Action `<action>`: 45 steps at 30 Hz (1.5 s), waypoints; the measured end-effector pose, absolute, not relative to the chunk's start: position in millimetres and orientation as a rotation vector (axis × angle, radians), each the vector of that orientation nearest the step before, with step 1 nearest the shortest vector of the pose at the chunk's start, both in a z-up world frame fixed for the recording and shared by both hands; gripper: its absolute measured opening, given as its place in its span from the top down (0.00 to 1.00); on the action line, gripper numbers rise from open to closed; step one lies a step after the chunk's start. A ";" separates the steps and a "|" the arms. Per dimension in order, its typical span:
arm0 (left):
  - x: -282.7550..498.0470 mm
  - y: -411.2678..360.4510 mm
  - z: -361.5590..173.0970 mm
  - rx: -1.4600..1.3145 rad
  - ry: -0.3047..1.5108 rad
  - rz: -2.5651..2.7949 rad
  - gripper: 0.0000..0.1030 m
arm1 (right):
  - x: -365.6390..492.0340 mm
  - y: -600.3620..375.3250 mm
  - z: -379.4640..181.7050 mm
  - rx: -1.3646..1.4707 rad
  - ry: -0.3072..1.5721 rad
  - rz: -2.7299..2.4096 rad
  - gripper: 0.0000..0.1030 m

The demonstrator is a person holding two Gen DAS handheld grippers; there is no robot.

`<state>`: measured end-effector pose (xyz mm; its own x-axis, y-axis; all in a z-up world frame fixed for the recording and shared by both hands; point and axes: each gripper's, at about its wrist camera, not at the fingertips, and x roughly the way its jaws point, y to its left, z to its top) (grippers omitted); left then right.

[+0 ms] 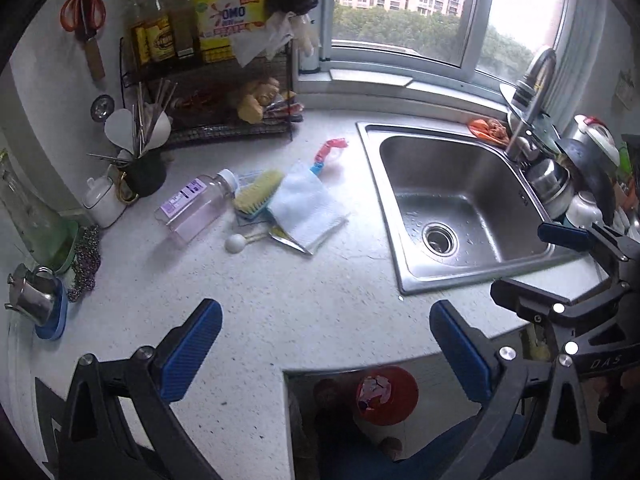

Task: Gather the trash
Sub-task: 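Raise both tools back up to the counter, then grasp the white cloth on the counter with the right tool, then grasp the purple-label plastic bottle with the left tool while the right tool holds the cloth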

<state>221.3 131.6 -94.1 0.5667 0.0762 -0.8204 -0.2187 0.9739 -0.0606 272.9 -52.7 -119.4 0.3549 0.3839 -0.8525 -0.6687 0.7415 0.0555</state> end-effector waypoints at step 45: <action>335.0 297.2 -208.9 -0.336 1.177 0.180 0.00 | 390.1 131.3 -239.9 -0.539 1.197 0.892 0.85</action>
